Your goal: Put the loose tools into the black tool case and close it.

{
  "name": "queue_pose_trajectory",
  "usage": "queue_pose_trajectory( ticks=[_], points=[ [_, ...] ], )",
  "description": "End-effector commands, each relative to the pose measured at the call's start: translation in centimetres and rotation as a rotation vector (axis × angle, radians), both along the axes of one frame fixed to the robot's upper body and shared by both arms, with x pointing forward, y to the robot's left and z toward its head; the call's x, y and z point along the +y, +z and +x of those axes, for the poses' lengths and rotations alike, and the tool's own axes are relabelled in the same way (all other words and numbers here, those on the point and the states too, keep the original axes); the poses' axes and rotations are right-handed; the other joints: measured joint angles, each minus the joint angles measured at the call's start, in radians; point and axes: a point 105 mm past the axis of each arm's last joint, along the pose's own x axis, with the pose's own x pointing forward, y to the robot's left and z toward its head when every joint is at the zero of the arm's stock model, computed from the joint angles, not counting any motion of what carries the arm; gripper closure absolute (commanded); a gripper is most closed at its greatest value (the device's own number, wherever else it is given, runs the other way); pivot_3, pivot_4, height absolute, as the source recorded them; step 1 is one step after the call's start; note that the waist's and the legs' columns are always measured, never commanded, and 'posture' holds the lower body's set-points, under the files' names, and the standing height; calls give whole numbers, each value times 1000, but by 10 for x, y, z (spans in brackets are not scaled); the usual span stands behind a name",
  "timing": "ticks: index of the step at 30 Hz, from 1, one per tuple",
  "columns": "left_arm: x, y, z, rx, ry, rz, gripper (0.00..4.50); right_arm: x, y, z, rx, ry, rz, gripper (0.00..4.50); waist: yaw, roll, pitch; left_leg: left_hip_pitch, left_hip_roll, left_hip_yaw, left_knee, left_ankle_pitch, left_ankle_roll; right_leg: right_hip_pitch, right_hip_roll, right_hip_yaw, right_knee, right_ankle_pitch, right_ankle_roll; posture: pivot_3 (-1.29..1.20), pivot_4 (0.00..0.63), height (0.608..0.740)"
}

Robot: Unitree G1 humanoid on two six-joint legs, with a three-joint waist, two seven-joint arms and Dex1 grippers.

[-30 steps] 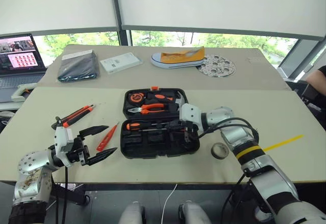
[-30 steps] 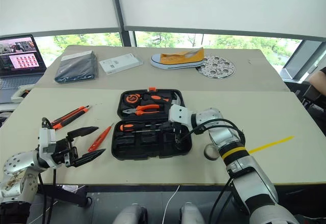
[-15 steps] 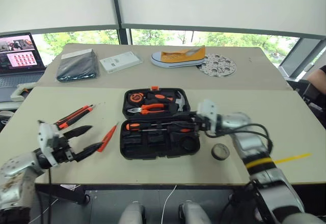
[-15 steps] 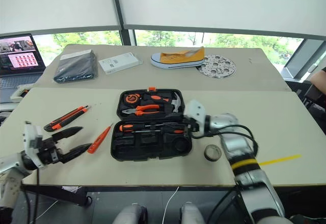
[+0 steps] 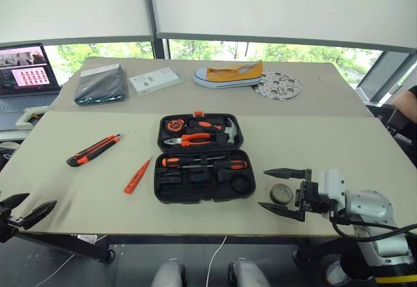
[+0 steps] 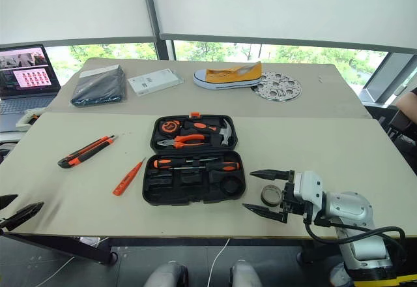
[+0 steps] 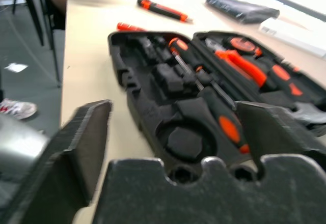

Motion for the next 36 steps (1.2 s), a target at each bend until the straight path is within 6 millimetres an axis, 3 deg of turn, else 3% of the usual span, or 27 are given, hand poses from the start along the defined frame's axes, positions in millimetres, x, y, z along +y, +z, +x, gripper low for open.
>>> queue_pose_trajectory(
  ticks=[1,4,9,12,16,19,25,28,32,36],
  points=[
    [-51,23,21,-50,-165,-63,0,7,35,3,-106,23,66,20,1,0,0,0,0,0,0,0,0,0,0,0,0,0,0,0,150,740],
    [-88,17,30,36,-233,-58,0,15,47,4,-126,65,72,20,-1,-1,0,0,1,3,0,1,-1,0,0,1,0,1,0,0,150,740],
    [-130,4,56,104,-167,-23,0,30,61,5,-147,130,74,20,-3,-1,0,-1,-1,4,0,5,7,-1,2,1,0,5,2,0,150,740],
    [-151,-5,64,147,-167,-35,0,34,63,8,-154,141,74,20,-4,-2,1,-2,-1,4,0,4,6,-1,3,2,0,6,-2,0,150,740],
    [-157,-21,74,219,-117,4,0,38,64,9,-157,153,69,20,-5,-2,1,-2,-2,4,0,4,6,-1,4,3,0,6,-1,0,150,740],
    [-154,-26,78,234,-77,44,794,37,65,8,-156,164,67,0,-4,-2,1,0,-2,4,0,4,6,0,4,3,1,6,-1,0,150,740],
    [-160,-36,70,272,-59,34,3058,38,66,5,-158,181,65,0,-4,-2,1,1,-2,4,0,4,6,1,4,3,1,6,-1,0,150,740],
    [-148,-22,77,182,-22,4,4045,37,65,4,-157,177,62,0,-3,-2,1,0,-2,4,0,4,6,1,3,4,1,6,-1,0,150,740],
    [-135,13,84,-11,-93,-77,4053,32,64,1,-149,156,55,0,-3,-2,1,-1,-2,4,0,4,6,0,4,3,1,6,-2,0,150,740],
    [-145,39,75,-133,-450,37,4053,21,64,-1,-126,123,30,0,-3,-3,1,-1,-2,4,0,4,6,-1,3,3,0,6,-2,0,150,740]
  ],
)
